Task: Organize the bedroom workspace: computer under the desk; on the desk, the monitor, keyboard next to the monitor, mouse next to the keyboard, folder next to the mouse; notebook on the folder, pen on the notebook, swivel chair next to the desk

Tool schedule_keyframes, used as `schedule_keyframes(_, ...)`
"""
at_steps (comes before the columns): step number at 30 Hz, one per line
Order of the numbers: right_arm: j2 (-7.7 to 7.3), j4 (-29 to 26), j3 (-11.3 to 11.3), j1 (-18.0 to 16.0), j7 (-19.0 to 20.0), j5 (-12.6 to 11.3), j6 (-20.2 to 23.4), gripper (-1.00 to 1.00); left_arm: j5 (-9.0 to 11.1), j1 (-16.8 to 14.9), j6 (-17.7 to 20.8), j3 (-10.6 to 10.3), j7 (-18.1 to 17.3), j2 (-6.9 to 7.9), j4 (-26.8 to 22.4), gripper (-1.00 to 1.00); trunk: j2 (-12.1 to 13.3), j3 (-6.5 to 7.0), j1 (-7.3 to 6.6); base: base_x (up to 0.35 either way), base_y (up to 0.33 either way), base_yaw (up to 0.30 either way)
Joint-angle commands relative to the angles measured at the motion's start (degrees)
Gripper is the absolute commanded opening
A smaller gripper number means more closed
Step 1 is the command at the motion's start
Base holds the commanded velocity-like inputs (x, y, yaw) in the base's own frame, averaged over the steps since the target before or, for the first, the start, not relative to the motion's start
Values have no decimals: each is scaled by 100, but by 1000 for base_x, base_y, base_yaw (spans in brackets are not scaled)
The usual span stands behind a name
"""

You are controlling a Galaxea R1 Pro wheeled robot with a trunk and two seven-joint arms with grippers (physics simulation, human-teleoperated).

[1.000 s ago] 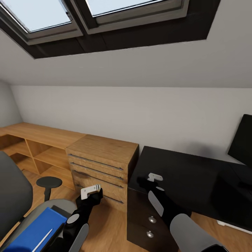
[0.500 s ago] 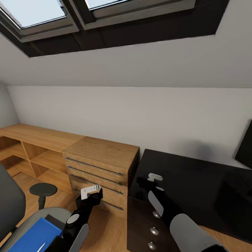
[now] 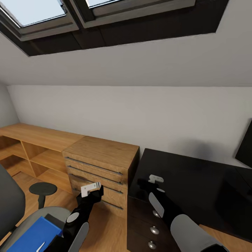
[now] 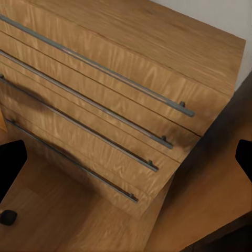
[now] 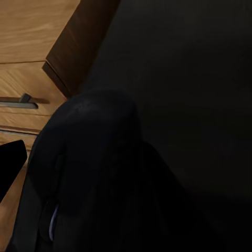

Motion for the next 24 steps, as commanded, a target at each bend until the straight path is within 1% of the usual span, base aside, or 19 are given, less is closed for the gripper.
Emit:
schedule_keyframes(1, -3, -11, 38, -4, -28, -62, 16, -100, 38, -4, 16, -13, 47, 4, -9, 100, -46, -25, 23, 0, 0, 0)
schedule_keyframes(21, -9, -11, 40, -4, -28, -62, 16, -100, 37, -6, 16, -13, 55, 3, 9, 100, -848, -384, 462, 0, 0, 0)
schedule_keyframes(24, -9, -11, 40, -4, -28, -62, 16, -100, 33, -6, 16, -13, 55, 3, 9, 100, -848, -384, 462, 0, 0, 0)
